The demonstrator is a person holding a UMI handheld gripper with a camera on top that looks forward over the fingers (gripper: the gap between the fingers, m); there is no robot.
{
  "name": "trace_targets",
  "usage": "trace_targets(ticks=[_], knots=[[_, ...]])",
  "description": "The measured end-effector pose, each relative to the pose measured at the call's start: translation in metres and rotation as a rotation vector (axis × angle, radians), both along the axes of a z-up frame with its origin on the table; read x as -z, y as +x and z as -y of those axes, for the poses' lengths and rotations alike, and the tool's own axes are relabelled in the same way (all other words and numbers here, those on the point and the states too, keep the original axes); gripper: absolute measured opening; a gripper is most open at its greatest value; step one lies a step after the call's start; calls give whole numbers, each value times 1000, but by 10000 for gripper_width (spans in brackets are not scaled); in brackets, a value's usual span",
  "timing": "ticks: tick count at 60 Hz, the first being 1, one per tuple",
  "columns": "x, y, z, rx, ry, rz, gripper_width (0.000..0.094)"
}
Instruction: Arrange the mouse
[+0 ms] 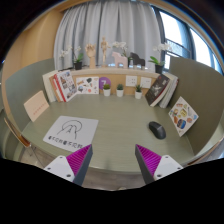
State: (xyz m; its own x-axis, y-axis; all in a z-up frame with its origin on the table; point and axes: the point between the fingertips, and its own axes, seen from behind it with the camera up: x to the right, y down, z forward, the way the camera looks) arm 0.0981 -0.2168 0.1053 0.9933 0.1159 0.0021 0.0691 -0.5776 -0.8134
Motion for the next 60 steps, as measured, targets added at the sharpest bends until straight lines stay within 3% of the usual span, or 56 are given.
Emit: trace_targets(ticks=[19,27,45,51,60], knots=[[81,153,-53,192,-122,75,859],[98,186,-87,214,-154,83,857],[112,215,-166,185,-181,77,839],[113,215,-186,175,-195,58,769],[118,210,-200,177,-235,-1,590]])
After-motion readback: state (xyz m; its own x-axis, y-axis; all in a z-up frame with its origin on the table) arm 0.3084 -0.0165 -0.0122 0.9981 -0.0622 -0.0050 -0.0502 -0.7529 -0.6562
